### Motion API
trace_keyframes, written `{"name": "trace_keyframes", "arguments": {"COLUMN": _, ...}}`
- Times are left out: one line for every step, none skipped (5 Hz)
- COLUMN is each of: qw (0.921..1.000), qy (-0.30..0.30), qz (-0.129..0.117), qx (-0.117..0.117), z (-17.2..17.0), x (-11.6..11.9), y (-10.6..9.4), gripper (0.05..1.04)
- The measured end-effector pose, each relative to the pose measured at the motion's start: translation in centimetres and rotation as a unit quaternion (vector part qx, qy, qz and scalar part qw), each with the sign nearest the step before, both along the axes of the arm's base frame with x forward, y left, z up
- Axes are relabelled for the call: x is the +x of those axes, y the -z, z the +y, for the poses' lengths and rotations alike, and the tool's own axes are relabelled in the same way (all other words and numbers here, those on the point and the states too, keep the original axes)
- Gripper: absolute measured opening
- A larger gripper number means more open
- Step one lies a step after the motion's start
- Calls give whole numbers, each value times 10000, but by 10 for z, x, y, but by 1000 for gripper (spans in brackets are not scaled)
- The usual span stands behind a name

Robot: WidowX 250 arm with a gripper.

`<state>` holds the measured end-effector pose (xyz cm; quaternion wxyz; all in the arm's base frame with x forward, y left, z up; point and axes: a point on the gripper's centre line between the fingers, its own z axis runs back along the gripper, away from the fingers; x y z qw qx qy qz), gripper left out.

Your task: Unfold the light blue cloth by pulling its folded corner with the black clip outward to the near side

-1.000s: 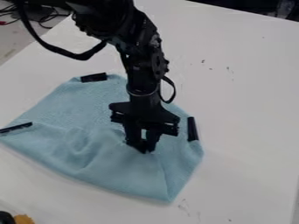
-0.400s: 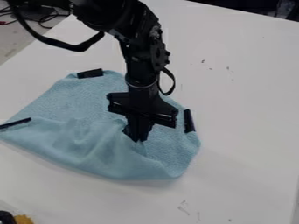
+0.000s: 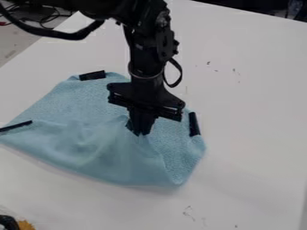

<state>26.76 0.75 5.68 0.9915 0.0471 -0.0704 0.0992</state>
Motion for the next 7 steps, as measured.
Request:
{"name": "trace_keyframes", "arguments": {"qw": 9986, "qy": -436, "qz": -218, "qx": 183, "z": -9, "x": -21, "y": -24, "gripper": 54}}
{"name": "trace_keyframes", "arguments": {"qw": 9935, "qy": -1062, "qz": -363, "qx": 181, "z": -16, "x": -52, "y": -30, "gripper": 54}}
{"name": "trace_keyframes", "arguments": {"qw": 9863, "qy": -1591, "qz": -445, "qx": 22, "z": -23, "x": -84, "y": -20, "gripper": 53}}
{"name": "trace_keyframes", "arguments": {"qw": 9796, "qy": -1948, "qz": -480, "qx": -142, "z": -32, "x": -103, "y": -8, "gripper": 53}}
{"name": "trace_keyframes", "arguments": {"qw": 9745, "qy": -2143, "qz": -512, "qx": -419, "z": -41, "x": -110, "y": 6, "gripper": 53}}
{"name": "trace_keyframes", "arguments": {"qw": 9704, "qy": -2278, "qz": -531, "qx": -601, "z": -49, "x": -117, "y": 20, "gripper": 53}}
{"name": "trace_keyframes", "arguments": {"qw": 9661, "qy": -2407, "qz": -574, "qx": -734, "z": -55, "x": -122, "y": 27, "gripper": 53}}
